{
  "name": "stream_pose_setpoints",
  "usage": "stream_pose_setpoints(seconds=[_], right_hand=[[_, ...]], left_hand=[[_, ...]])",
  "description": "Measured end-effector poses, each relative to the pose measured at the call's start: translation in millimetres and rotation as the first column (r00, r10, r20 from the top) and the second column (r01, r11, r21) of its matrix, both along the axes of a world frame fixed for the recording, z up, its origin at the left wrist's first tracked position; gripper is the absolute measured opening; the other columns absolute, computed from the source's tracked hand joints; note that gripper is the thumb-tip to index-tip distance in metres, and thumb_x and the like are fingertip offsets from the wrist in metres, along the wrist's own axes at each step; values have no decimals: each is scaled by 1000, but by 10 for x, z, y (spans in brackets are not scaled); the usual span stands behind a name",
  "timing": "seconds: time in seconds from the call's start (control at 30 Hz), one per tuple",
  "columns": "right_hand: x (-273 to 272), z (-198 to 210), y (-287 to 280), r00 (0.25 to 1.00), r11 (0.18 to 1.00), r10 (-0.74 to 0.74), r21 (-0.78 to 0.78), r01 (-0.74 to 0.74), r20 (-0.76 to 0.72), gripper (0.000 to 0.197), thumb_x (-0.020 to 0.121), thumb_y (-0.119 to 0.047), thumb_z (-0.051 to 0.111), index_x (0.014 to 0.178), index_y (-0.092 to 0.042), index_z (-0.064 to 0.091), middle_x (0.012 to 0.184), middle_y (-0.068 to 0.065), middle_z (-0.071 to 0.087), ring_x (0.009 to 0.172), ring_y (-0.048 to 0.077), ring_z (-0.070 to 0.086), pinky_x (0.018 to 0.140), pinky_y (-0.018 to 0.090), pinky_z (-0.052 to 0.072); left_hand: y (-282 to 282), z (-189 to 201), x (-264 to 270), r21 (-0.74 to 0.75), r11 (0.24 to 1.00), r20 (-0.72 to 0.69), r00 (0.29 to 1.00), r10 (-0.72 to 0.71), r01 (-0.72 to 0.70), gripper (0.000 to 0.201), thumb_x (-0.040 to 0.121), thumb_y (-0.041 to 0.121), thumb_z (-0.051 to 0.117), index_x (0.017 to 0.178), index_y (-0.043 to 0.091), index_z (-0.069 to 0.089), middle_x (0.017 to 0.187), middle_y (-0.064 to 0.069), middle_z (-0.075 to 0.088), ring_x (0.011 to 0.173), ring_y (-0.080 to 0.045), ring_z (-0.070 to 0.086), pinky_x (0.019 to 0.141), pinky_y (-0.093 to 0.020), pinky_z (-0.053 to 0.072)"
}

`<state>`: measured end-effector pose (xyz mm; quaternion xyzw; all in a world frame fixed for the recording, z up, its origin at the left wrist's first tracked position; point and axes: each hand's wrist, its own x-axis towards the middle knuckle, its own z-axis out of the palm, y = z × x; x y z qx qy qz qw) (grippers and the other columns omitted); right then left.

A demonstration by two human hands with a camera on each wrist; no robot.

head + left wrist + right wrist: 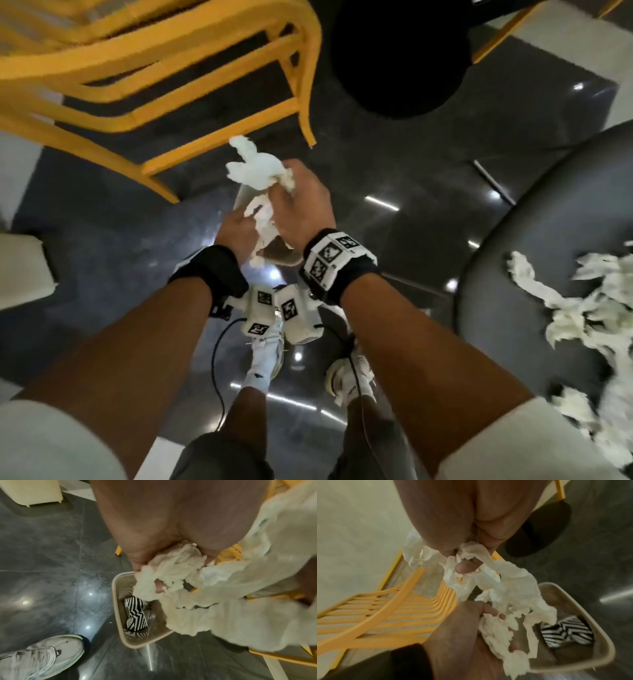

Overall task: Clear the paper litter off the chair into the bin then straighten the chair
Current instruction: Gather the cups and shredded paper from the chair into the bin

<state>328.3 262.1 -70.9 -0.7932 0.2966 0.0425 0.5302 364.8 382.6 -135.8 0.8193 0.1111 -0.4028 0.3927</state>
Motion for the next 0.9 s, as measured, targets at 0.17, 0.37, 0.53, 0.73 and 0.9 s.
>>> stream_pose_setpoints(seconds=[0.17,0.37,0.53,0.73,0.9], right_hand=[[58,-783,178,986,999,-22,28,27,-165,27,90,-16,55,115,-13,65,103,-3,71,90,11,68,79,13,48],[10,-1542,207,870,970,70,237,55,-489,61,93,-46,55,142,-15,38,117,-4,54,111,21,57,94,37,46],[-84,-1692,101,837,974,23,201,104,-547,50,86,-43,52,121,-8,60,108,12,68,97,30,66,87,40,54],[-532,-1188,-255,855,969,90,243,43,-511,22,83,-18,55,63,-18,64,76,10,68,80,30,67,82,46,57],[-1305,-600,-1003,880,977,-59,152,148,-472,25,78,-35,52,90,-24,70,100,7,75,98,31,70,91,44,56]], left_hand=[[297,-422,168,-72,974,-112,972,206,-215,24,89,10,56,110,13,67,92,-2,66,74,-15,61,58,-18,49],[404,-832,260,-135,960,-259,944,204,-244,26,71,28,60,96,21,67,109,-13,71,102,-31,67,89,-47,57],[428,-806,315,-14,989,-183,972,144,-149,30,82,24,52,104,9,66,111,-20,64,102,-30,58,96,-45,51],[203,-576,192,80,991,-123,988,-97,107,38,78,23,54,107,2,66,118,-26,65,110,-41,63,97,-55,51],[-617,-46,-314,95,874,18,877,-480,477,18,84,20,56,96,17,68,104,-15,71,99,-34,65,94,-45,51]])
